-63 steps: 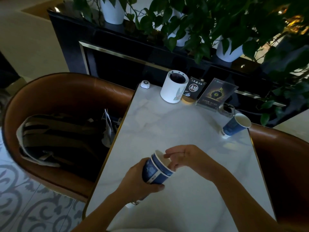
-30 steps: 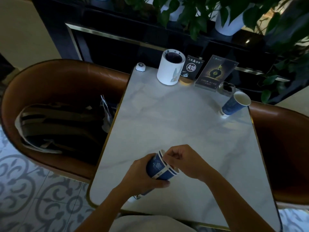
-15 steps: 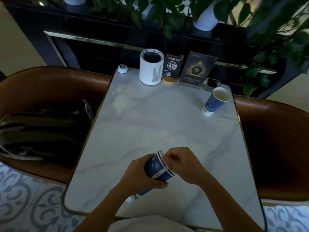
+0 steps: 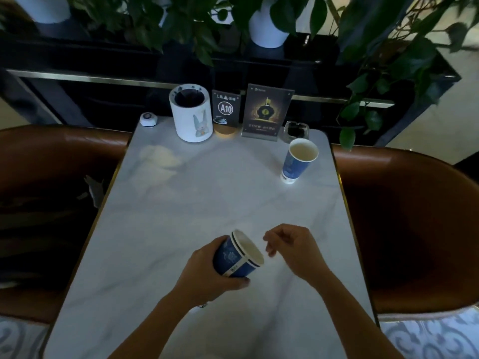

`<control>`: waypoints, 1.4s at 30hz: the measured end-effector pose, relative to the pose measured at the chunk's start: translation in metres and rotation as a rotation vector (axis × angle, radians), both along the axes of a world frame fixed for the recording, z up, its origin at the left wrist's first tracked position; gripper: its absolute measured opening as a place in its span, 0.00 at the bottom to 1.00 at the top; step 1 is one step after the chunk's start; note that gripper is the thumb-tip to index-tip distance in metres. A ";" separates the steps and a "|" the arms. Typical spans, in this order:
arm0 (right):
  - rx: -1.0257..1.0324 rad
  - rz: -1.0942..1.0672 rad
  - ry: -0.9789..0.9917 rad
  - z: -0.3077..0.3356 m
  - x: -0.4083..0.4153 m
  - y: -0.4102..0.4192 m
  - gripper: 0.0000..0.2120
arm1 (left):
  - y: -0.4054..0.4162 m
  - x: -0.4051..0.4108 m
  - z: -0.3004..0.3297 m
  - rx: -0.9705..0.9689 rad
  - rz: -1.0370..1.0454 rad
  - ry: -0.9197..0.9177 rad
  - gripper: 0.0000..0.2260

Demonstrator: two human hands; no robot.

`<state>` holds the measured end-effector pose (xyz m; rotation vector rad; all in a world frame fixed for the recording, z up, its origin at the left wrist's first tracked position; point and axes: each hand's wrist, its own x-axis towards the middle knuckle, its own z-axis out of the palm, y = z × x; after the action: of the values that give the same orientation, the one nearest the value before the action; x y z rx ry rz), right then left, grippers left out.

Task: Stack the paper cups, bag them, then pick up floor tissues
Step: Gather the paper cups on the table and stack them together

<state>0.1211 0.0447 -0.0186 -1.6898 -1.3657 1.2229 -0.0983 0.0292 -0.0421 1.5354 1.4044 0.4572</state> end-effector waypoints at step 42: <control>0.172 -0.365 -0.375 0.016 0.077 0.072 0.16 | -0.007 -0.038 0.000 -0.038 0.052 -0.099 0.33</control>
<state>0.1980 0.1169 -0.0026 -1.9982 -1.2506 0.5885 -0.1358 0.0219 -0.0419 1.4295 1.3716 0.5288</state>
